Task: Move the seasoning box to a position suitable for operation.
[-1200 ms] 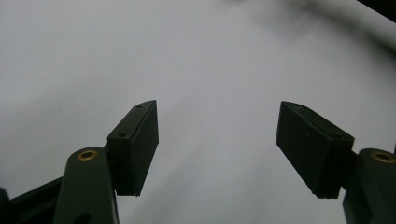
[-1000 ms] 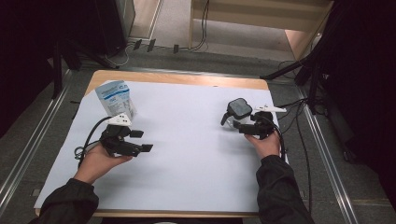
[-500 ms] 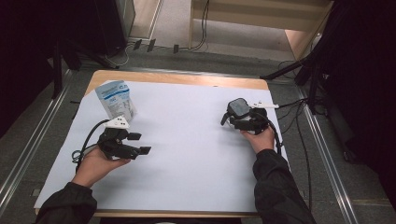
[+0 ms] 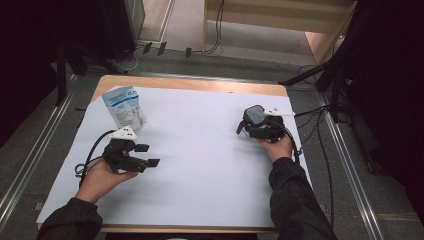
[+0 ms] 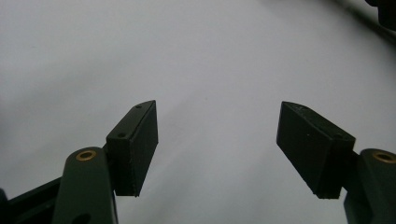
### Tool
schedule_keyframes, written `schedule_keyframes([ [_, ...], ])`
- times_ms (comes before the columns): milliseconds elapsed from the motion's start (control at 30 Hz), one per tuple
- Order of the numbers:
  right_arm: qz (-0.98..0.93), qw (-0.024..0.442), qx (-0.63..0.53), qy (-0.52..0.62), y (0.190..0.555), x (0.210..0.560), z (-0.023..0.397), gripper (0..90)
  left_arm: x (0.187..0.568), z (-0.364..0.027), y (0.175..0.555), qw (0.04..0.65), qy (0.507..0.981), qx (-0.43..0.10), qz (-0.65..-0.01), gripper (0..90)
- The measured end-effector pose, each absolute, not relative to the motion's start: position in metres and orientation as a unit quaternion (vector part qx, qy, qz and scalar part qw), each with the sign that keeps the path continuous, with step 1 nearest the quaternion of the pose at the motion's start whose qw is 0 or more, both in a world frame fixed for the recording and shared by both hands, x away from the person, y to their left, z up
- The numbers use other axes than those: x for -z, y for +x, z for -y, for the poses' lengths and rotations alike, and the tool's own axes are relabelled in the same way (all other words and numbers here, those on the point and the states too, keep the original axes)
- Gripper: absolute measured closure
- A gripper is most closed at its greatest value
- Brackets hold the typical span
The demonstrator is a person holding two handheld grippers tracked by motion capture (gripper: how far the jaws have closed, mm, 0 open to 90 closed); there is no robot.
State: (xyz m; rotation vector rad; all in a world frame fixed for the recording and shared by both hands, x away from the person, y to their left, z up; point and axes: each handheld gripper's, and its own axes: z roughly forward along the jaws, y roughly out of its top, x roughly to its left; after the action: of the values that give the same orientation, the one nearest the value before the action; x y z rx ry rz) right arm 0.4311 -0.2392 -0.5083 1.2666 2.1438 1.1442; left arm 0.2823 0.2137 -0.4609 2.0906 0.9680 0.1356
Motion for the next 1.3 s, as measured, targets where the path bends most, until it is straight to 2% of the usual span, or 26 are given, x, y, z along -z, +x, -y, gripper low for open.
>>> schedule_keyframes([
  [100,-0.769,0.209,-0.406,0.448,0.430,0.507,0.239,16.1,0.461,-0.214,0.283,0.405,0.829,-0.052,-0.383,30.4],
  [567,-0.765,0.189,-0.421,0.450,0.420,0.491,0.228,16.3,0.462,-0.210,0.291,0.403,0.829,-0.031,-0.386,31.8],
  [800,-0.770,0.181,-0.428,0.437,0.405,0.481,0.209,16.3,0.461,-0.206,0.296,0.402,0.828,-0.040,-0.390,36.4],
  [1300,-0.771,0.160,-0.444,0.428,0.384,0.480,0.176,16.3,0.461,-0.201,0.304,0.400,0.831,-0.033,-0.385,34.8],
])
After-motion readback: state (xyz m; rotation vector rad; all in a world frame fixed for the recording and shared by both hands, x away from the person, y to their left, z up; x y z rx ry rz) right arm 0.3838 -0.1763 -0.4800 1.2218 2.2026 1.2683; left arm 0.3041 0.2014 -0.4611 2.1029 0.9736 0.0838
